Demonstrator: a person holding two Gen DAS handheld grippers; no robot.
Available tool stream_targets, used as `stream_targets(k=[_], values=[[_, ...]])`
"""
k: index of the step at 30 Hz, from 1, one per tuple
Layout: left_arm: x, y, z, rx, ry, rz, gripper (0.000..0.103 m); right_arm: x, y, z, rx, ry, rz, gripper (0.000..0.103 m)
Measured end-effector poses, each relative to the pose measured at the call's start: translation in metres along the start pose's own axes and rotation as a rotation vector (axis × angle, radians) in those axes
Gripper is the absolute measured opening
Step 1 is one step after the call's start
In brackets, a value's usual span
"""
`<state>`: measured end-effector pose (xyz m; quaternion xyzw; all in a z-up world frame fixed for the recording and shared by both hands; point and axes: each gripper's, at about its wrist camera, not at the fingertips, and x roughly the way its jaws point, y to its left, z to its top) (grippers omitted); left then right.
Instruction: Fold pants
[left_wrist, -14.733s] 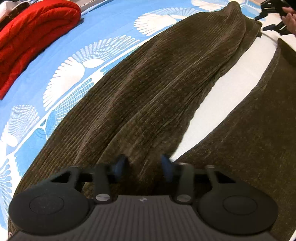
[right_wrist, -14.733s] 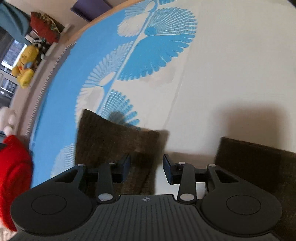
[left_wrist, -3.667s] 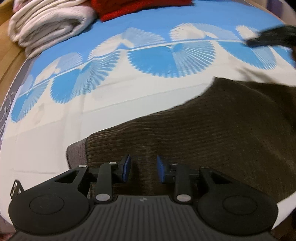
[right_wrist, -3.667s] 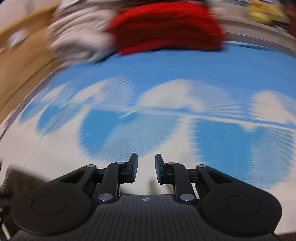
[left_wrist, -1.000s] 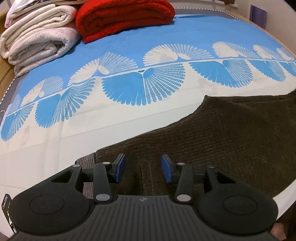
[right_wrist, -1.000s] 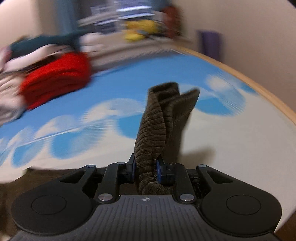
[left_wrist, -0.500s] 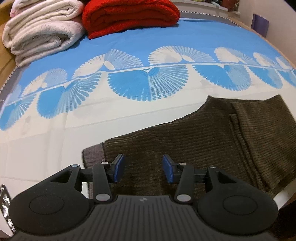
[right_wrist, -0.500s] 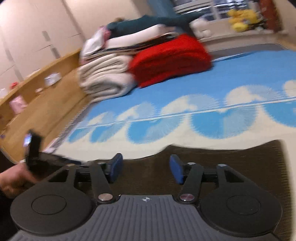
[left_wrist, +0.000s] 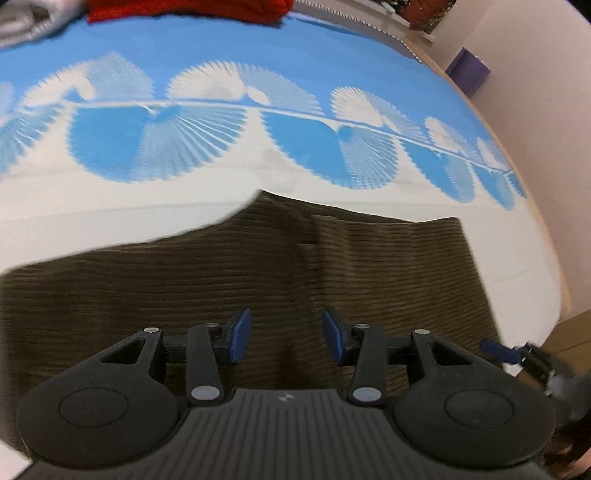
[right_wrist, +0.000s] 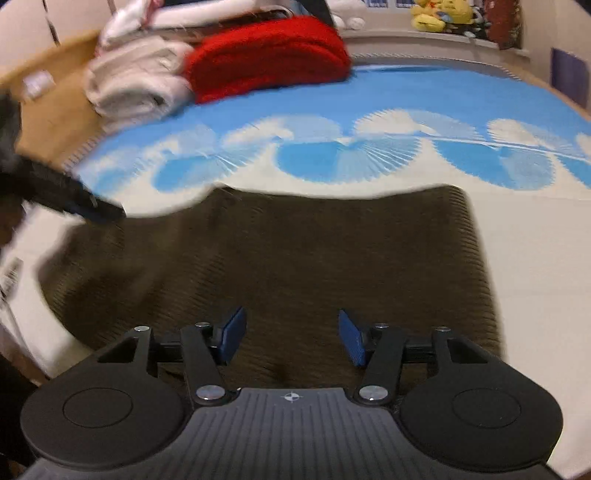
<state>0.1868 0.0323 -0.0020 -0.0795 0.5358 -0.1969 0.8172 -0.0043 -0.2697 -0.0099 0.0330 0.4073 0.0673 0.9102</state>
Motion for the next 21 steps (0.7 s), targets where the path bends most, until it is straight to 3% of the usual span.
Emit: stream_targets(k=[3,6,11,14,17,19,21], values=[[0.027,-0.019,0.007,-0.025,0.043,-0.022,0.048,-0.003,-0.029,0.001,0.080,-0.024,-0.109,0.059],[0.055,-0.035,0.011,-0.016,0.083,-0.005,0.048,-0.005,-0.067,-0.002,0.208,-0.019,-0.140,0.061],[0.092,-0.040,0.015,-0.042,0.116,0.033,0.049,-0.001,-0.103,-0.014,0.304,0.014,-0.125,0.064],[0.110,-0.036,0.019,-0.067,0.140,0.095,0.049,0.002,-0.111,-0.020,0.299,0.037,-0.104,0.066],[0.122,-0.034,0.020,-0.100,0.151,0.095,0.054,0.006,-0.112,-0.020,0.286,0.071,-0.079,0.068],[0.127,-0.039,0.022,-0.078,0.143,0.105,0.057,0.007,-0.114,-0.020,0.287,0.088,-0.066,0.068],[0.129,-0.046,0.022,-0.026,0.131,0.132,0.051,0.009,-0.114,-0.021,0.288,0.099,-0.064,0.068]])
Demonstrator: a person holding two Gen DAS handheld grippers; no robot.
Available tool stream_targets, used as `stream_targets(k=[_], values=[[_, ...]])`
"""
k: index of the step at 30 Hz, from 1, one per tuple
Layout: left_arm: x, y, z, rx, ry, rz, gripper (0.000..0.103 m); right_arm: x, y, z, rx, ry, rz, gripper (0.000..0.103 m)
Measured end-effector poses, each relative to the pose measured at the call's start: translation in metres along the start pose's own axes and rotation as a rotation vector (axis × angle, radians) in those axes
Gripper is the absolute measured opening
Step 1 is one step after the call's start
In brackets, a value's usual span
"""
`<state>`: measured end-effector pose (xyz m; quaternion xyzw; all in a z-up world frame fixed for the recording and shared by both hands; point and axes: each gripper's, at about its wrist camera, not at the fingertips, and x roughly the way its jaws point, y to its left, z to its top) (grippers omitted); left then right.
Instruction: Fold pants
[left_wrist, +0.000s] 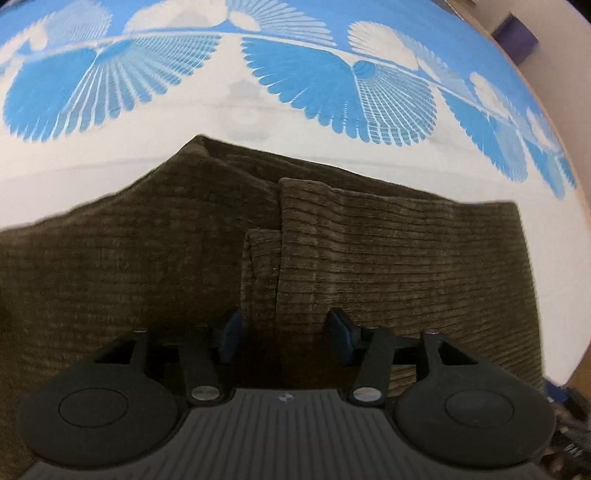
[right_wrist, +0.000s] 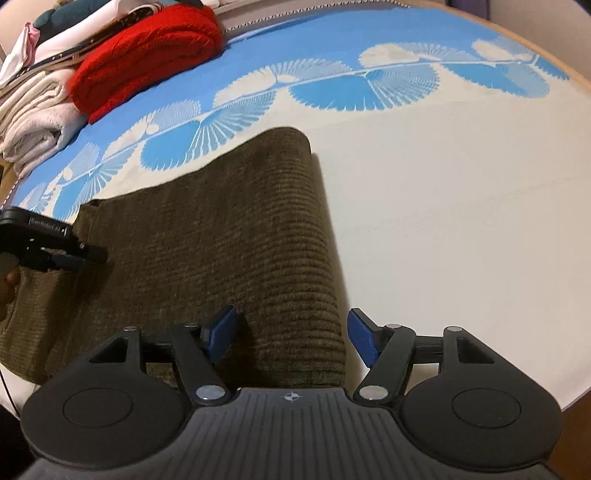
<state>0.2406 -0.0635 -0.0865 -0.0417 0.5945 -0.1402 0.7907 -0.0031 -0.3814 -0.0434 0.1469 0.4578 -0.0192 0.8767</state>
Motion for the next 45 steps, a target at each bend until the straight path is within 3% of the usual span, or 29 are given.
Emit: stream_targets(k=[1,2,4,8,10,12,15,17,18,20,23,25,27,30,35,37,41,43,45], values=[[-0.001,-0.003,0.000,0.027,-0.012,-0.003,0.033,0.001,0.000,0.000,0.004,0.005,0.001,0.069],[-0.005,-0.007,-0.002,0.047,-0.021,-0.015,0.023,0.002,-0.001,-0.001,0.009,0.009,0.001,0.069],[-0.017,-0.011,-0.004,0.106,-0.055,-0.018,0.020,0.003,0.000,-0.001,0.015,0.013,-0.002,0.070],[-0.062,-0.004,-0.006,0.121,-0.191,-0.106,0.019,0.003,0.004,-0.002,0.012,0.014,0.004,0.070],[-0.087,0.006,-0.008,0.127,-0.284,-0.101,0.019,0.003,0.008,-0.003,0.007,0.010,0.013,0.070],[-0.095,0.020,-0.009,0.083,-0.313,-0.084,0.019,0.002,0.013,-0.003,0.003,0.006,0.027,0.071],[-0.080,0.043,-0.006,-0.001,-0.209,-0.023,0.030,0.005,0.023,-0.005,-0.011,0.015,0.029,0.071],[-0.075,0.052,-0.005,-0.030,-0.172,0.043,0.052,0.009,0.028,-0.006,-0.020,0.029,0.024,0.071],[-0.076,0.057,-0.006,-0.054,-0.175,0.062,0.058,0.011,0.031,-0.007,-0.021,0.036,0.021,0.071],[-0.076,0.073,-0.010,-0.126,-0.147,0.032,0.061,0.013,0.033,-0.008,-0.013,0.046,0.014,0.071],[-0.066,0.091,-0.018,-0.213,-0.036,-0.085,0.061,0.016,0.033,-0.009,0.009,0.063,0.005,0.072],[-0.055,0.091,-0.023,-0.214,0.052,-0.134,0.061,0.016,0.029,-0.009,0.040,0.074,0.013,0.072],[-0.044,0.084,-0.033,-0.163,0.129,-0.120,0.061,0.016,0.025,-0.009,0.069,0.083,0.014,0.074],[-0.031,0.071,-0.048,-0.082,0.199,-0.074,0.054,0.016,0.020,-0.011,0.104,0.102,0.017,0.076],[-0.040,0.057,-0.056,0.052,0.158,-0.049,0.018,0.015,0.015,-0.015,0.131,0.125,0.024,0.078],[-0.052,0.057,-0.057,0.063,0.123,-0.079,0.015,0.015,0.015,-0.016,0.128,0.129,0.024,0.078],[-0.096,0.070,-0.061,0.018,-0.001,-0.219,0.014,0.013,0.016,-0.016,0.121,0.127,0.017,0.078],[-0.104,0.074,-0.069,0.028,0.005,-0.237,0.014,0.011,0.017,-0.016,0.112,0.123,0.015,0.078],[-0.091,0.072,-0.080,0.089,0.082,-0.174,0.015,0.010,0.017,-0.016,0.106,0.124,0.016,0.079]])
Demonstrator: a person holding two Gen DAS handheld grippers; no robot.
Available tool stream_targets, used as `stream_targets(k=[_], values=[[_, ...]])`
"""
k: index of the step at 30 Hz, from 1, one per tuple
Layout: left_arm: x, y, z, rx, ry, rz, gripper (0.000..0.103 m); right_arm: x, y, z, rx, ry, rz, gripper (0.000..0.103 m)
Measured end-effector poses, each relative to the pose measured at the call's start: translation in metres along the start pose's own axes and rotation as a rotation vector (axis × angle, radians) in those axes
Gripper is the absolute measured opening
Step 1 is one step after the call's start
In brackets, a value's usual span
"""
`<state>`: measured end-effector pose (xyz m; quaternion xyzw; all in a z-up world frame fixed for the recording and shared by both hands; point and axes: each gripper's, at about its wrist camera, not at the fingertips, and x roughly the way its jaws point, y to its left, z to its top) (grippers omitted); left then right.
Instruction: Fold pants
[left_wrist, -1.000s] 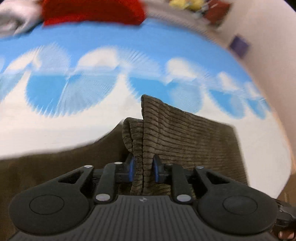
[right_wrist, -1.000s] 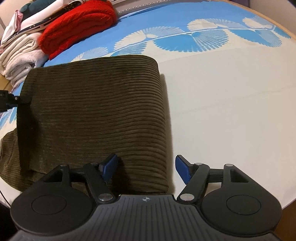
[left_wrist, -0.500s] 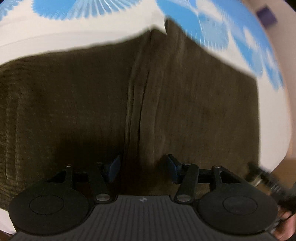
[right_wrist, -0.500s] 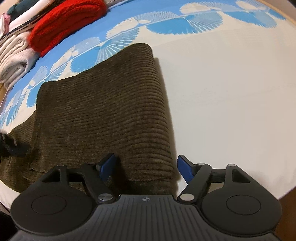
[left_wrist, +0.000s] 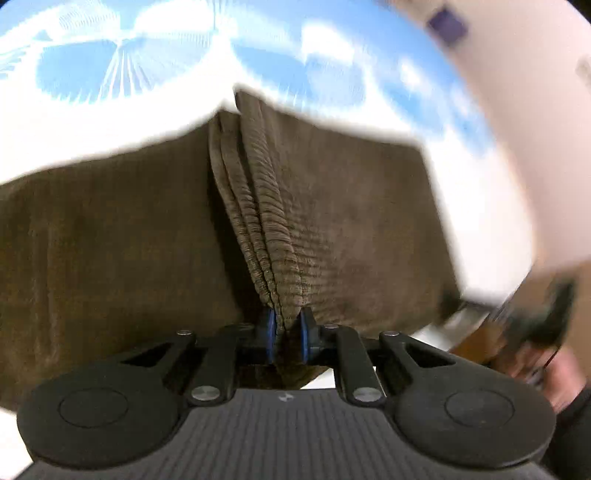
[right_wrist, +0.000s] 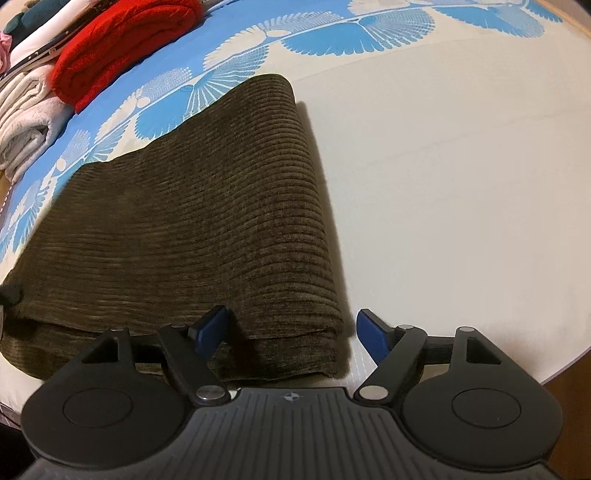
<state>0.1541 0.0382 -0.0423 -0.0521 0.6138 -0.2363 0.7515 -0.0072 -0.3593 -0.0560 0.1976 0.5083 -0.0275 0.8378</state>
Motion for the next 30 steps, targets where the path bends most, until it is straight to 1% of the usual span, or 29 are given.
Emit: stream_targets(k=[1,2,3,4,5,6,7,8,9,10,11,12,13,15,16,17,18,20,22,23,24,25,26,28,29,30], values=[[0.009,-0.001,-0.004,0.026,0.044,0.047,0.015,0.000,0.000,0.000,-0.001,0.003,0.003,0.079],[0.014,-0.002,-0.006,0.047,0.060,0.090,0.015,0.000,0.000,0.000,-0.002,0.006,0.003,0.079],[0.015,-0.002,-0.007,0.067,0.050,0.139,0.015,0.000,-0.001,0.000,-0.005,0.008,0.000,0.079],[0.011,-0.002,-0.008,0.074,0.018,0.166,0.017,0.000,-0.001,0.000,-0.008,0.007,-0.006,0.079],[0.004,0.001,-0.007,0.056,-0.015,0.153,0.024,0.000,-0.001,0.001,-0.006,0.008,-0.005,0.079],[-0.003,0.004,-0.006,0.028,-0.048,0.126,0.027,0.000,-0.001,0.001,-0.004,0.008,-0.005,0.079],[-0.009,0.005,-0.006,0.013,-0.083,0.102,0.028,-0.001,-0.001,0.001,-0.003,0.007,-0.005,0.079],[-0.014,0.003,-0.007,0.023,-0.104,0.086,0.028,-0.001,0.000,0.000,-0.007,0.005,-0.005,0.079],[-0.014,-0.001,-0.008,0.048,-0.110,0.068,0.028,-0.002,0.000,0.000,-0.014,-0.001,-0.001,0.072],[-0.012,-0.004,-0.010,0.072,-0.100,0.054,0.028,-0.003,0.000,0.000,-0.023,-0.007,0.014,0.053],[-0.006,-0.011,-0.011,0.106,-0.074,0.046,0.028,-0.005,0.000,0.000,-0.033,-0.016,0.006,0.049],[0.004,-0.018,-0.014,0.152,-0.037,0.061,0.028,-0.007,-0.002,0.001,-0.030,-0.020,0.002,0.040],[0.015,-0.022,-0.016,0.198,0.002,0.104,0.028,-0.008,-0.006,0.001,-0.010,-0.021,0.007,0.037],[0.034,-0.025,-0.021,0.254,0.075,0.206,0.028,-0.008,-0.008,0.002,0.019,-0.021,0.012,0.036],[0.036,-0.023,-0.021,0.259,0.083,0.220,0.031,-0.007,-0.006,0.001,0.014,-0.022,0.007,0.036],[0.033,-0.019,-0.017,0.248,0.069,0.209,0.031,-0.008,-0.004,0.001,0.004,-0.026,-0.001,0.036],[0.025,-0.015,-0.017,0.223,0.038,0.197,0.031,-0.009,-0.002,0.001,0.003,-0.031,-0.005,0.037],[-0.001,-0.001,-0.014,0.142,-0.056,0.164,0.031,-0.014,0.000,0.002,0.011,-0.060,-0.011,0.039],[-0.025,0.022,-0.014,0.057,-0.144,0.124,0.034,-0.025,0.006,0.002,-0.020,-0.136,-0.031,0.040],[-0.035,0.033,-0.017,0.020,-0.178,0.122,0.037,-0.032,0.012,0.003,-0.049,-0.189,-0.038,0.040],[-0.044,0.043,-0.021,-0.014,-0.208,0.130,0.038,-0.037,0.017,0.003,-0.082,-0.223,-0.038,0.041],[-0.050,0.051,-0.024,-0.039,-0.227,0.139,0.039,-0.036,0.020,0.004,-0.108,-0.228,-0.042,0.047],[-0.055,0.062,-0.028,-0.066,-0.243,0.149,0.040,-0.031,0.024,0.004,-0.139,-0.203,-0.069,0.049],[-0.068,0.086,-0.038,-0.123,-0.265,0.167,0.042,-0.007,0.027,0.001,-0.171,-0.080,-0.140,0.049],[-0.075,0.101,-0.045,-0.158,-0.273,0.174,0.042,0.002,0.027,-0.001,-0.170,-0.050,-0.163,0.049],[-0.082,0.113,-0.052,-0.192,-0.278,0.177,0.042,0.002,0.028,0.000,-0.171,-0.062,-0.172,0.052]])
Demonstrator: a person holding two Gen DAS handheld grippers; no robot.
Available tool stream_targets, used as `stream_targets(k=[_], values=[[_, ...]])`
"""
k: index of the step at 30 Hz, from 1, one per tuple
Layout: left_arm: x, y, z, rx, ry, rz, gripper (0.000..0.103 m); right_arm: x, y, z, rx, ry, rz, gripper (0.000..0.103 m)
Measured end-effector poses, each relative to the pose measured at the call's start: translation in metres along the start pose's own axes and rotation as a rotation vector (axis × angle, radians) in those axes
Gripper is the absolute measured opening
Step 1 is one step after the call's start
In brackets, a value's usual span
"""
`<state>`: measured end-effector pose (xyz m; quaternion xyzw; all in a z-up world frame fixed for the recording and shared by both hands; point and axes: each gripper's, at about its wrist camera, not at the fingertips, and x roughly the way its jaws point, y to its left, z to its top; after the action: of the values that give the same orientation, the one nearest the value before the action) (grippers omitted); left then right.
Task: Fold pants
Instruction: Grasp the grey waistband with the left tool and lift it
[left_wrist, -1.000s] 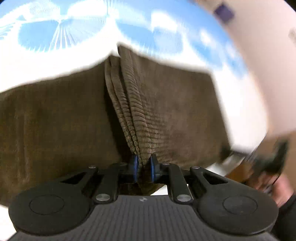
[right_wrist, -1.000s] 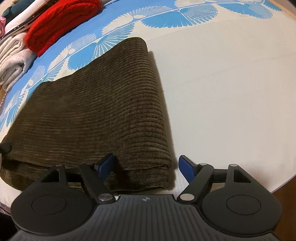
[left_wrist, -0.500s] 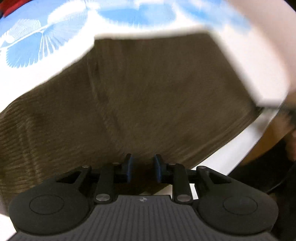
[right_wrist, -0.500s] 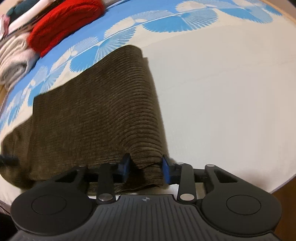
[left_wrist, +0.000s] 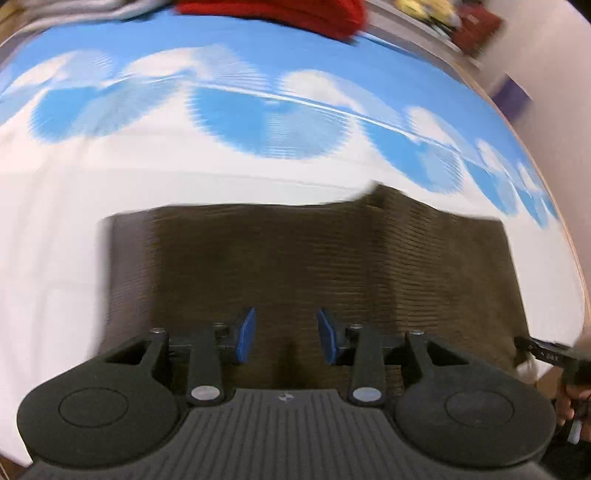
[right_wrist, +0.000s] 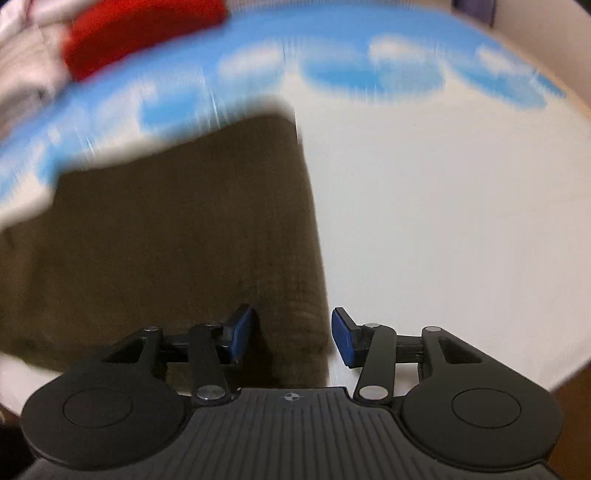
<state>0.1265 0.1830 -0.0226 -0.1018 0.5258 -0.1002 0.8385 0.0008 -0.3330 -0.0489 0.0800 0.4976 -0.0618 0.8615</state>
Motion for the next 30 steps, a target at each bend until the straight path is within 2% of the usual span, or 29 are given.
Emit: stream_targets(k=[2,5,8,9,10,11,13,16,19,21,23,26,30], values=[[-0.019,0.032,-0.010,-0.068,-0.004,0.005,0.042,-0.009,0.003,0.008,0.006,-0.045,-0.004,0.053],[-0.043,0.076,-0.019,-0.156,0.002,-0.014,0.046,-0.032,0.002,0.022,0.045,-0.139,0.057,0.052],[-0.044,0.106,-0.035,-0.218,0.045,-0.023,0.046,-0.055,0.006,0.044,0.008,-0.236,0.116,0.055],[-0.043,0.112,-0.039,-0.234,0.053,-0.031,0.047,-0.062,0.009,0.049,-0.019,-0.263,0.136,0.060],[-0.044,0.116,-0.042,-0.250,0.054,-0.044,0.053,-0.065,0.014,0.054,-0.048,-0.288,0.159,0.067],[-0.040,0.121,-0.045,-0.264,0.051,-0.060,0.060,-0.067,0.017,0.058,-0.080,-0.311,0.185,0.070],[-0.033,0.125,-0.048,-0.301,0.043,-0.087,0.065,-0.060,0.023,0.060,-0.105,-0.332,0.209,0.075],[-0.011,0.128,-0.048,-0.370,0.058,-0.105,0.065,-0.041,0.030,0.064,-0.038,-0.293,0.218,0.074],[0.014,0.128,-0.041,-0.428,0.081,-0.104,0.065,-0.029,0.039,0.062,-0.036,-0.279,0.214,0.074],[0.026,0.128,-0.038,-0.436,0.093,-0.087,0.066,-0.026,0.050,0.060,-0.071,-0.261,0.200,0.074],[0.033,0.128,-0.034,-0.439,0.079,-0.095,0.072,-0.024,0.055,0.058,-0.108,-0.253,0.200,0.074],[0.038,0.125,-0.027,-0.439,0.058,-0.081,0.073,-0.020,0.056,0.056,-0.139,-0.243,0.196,0.074],[0.041,0.115,-0.020,-0.413,0.052,-0.026,0.072,-0.014,0.054,0.054,-0.146,-0.199,0.207,0.074]])
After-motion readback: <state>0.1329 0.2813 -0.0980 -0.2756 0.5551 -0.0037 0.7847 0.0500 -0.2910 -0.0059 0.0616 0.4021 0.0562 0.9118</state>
